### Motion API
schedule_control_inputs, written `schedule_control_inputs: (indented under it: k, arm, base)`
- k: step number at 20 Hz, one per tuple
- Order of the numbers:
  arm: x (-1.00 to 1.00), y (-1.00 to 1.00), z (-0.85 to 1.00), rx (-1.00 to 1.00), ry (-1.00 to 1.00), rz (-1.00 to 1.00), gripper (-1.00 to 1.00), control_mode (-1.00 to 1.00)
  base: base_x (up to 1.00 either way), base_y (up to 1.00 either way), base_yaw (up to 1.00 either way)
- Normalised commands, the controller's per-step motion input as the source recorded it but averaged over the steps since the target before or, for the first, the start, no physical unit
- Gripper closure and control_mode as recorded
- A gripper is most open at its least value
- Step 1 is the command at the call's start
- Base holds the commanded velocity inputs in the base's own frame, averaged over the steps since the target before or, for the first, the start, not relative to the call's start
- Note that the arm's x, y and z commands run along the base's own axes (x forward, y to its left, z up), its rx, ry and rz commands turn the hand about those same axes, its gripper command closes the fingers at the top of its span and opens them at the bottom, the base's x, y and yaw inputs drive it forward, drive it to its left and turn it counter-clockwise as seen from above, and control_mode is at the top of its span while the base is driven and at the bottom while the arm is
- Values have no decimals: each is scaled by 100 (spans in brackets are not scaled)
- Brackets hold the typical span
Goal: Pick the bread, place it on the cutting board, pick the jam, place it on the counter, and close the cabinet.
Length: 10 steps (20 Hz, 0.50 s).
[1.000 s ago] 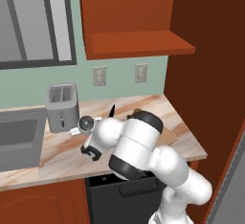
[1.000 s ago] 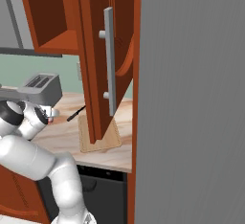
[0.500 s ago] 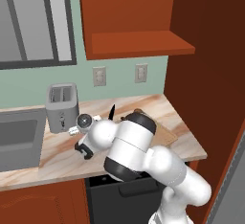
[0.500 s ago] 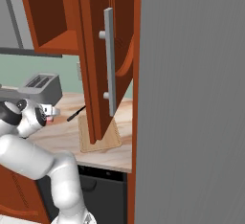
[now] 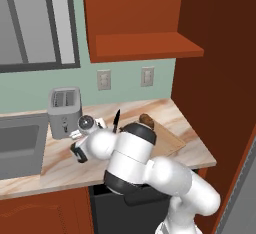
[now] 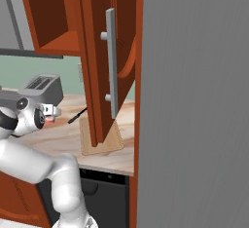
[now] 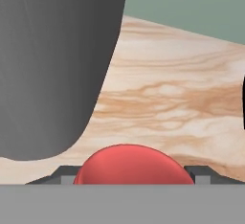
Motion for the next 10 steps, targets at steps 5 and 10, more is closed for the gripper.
schedule_control_inputs:
  k: [5, 10]
  arm:
    - [0, 0, -6, 0, 0, 0, 100, -100]
    - [-4, 0, -1, 0, 0, 0, 100, -100]
  base:
    - [0, 0, 0]
    - [0, 0, 0]
